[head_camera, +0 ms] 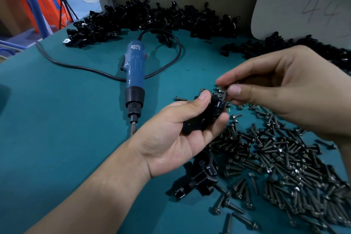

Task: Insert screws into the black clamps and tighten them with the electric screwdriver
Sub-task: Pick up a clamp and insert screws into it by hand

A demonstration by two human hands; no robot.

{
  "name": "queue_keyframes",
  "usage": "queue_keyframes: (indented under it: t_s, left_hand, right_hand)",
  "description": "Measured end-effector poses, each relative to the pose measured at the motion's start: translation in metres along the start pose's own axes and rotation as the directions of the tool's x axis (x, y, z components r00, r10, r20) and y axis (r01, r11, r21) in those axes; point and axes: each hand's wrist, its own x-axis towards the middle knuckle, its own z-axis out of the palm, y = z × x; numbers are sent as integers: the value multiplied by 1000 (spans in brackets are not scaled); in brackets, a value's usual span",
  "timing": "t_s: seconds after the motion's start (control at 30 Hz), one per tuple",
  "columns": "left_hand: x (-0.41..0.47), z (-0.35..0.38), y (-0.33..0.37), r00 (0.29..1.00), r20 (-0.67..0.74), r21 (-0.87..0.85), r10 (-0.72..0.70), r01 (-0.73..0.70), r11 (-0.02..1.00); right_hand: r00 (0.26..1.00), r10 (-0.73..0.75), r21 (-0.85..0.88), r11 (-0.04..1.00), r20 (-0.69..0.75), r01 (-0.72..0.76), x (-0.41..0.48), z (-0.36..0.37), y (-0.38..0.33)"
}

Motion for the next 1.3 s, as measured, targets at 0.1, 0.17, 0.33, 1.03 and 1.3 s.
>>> queue_keyframes:
  t_s: [0.1, 0.17, 0.33, 1.03, 1.3]
  left_hand:
    - [0, 0, 1, 1000, 5, -1, -8, 8, 1000]
    - [-1, 0, 0, 1000, 12, -6, -21, 21, 1000]
    - [1, -1, -1, 999, 24, -18, -47, 48, 999]
    - [6, -5, -2, 995, 58, -70, -86, 90, 993]
    - [2, -7, 0, 990, 119, -102, -72, 84, 991]
  right_hand:
    - [1000, -21, -19, 1000, -13, 21, 0, 1, 0]
    - [998, -37, -83, 996, -58, 32, 1, 2, 0]
    - [1000, 2, -94, 996, -10, -3, -1, 1, -3]
    - [998, -52, -202, 978, 41, 59, 0, 4, -4]
    - [996, -82, -191, 978, 16, 84, 1, 4, 0]
